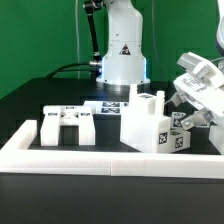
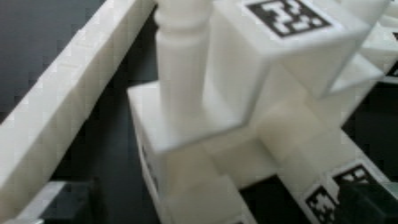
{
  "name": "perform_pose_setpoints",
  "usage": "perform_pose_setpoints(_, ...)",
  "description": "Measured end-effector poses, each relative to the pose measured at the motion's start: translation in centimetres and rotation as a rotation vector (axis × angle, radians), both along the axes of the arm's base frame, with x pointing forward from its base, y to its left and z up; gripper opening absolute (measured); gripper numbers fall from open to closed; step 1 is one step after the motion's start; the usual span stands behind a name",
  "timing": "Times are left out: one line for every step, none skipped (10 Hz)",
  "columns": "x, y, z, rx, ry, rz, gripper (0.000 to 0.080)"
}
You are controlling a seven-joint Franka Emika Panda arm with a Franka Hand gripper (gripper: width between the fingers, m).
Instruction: Assemble chair
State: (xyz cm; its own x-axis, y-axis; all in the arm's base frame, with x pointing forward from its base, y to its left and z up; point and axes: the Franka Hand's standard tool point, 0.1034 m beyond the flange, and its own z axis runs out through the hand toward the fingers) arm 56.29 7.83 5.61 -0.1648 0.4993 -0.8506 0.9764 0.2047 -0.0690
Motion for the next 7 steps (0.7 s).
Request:
perform_pose_setpoints(-0.09,0.47,-0.05,0.002,0.001,0.007,0.0649)
perform_pose_setpoints(-0.1,0.71,0.0,0.002,0.001,0.011,0.0649)
perform_pose_setpoints(-0.02,0.9,0.19,-0.001,-0.001,0.013,0.0649)
perform_pose_setpoints(0.23,1.19,0.56,0.001,-0.007,0.017,0.0649)
perform_pose_setpoints(0.55,1.33,0.84,0.013,-0.014,0.02,0.0649)
perform_pose_setpoints(0.41,1.25,0.6,0.011,-0.01,0.02,0.0649)
perform_pose_setpoints(0.41,1.23,0.57,0.011,-0.009,0.02,0.0649)
